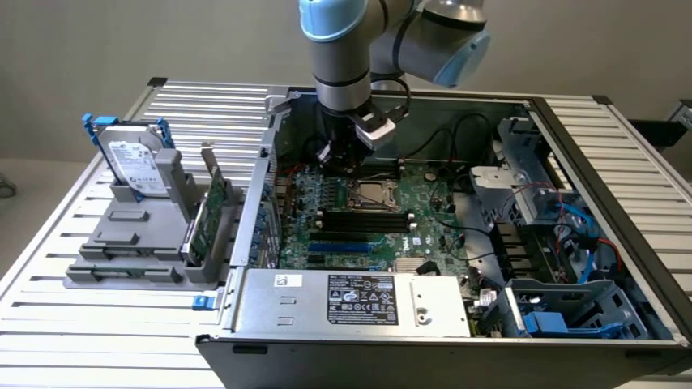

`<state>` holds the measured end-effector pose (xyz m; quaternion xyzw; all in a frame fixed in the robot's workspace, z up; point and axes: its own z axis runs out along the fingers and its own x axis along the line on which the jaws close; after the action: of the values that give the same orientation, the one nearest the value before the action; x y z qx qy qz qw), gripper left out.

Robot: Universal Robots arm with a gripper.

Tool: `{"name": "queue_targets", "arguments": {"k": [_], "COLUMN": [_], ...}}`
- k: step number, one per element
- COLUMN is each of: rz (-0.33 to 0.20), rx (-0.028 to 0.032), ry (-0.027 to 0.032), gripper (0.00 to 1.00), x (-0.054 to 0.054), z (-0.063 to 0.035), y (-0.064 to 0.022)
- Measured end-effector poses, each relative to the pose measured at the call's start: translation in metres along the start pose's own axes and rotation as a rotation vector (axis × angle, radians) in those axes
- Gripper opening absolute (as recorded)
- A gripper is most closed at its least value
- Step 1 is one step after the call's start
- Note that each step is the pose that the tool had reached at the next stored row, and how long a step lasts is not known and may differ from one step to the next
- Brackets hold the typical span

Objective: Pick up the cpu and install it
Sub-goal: 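Install the first cpu locking lever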

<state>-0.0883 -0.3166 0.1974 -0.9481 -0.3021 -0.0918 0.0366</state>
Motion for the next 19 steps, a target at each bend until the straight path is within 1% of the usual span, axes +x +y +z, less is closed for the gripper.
{"name": "queue_targets", "arguments": {"k": [19], "rz": [-0.012], "rx": [-0.0035], "ry": [-0.0041], "gripper": [0.11], "x": [0.0076], "z": [0.0015], "y": [0.0033]}}
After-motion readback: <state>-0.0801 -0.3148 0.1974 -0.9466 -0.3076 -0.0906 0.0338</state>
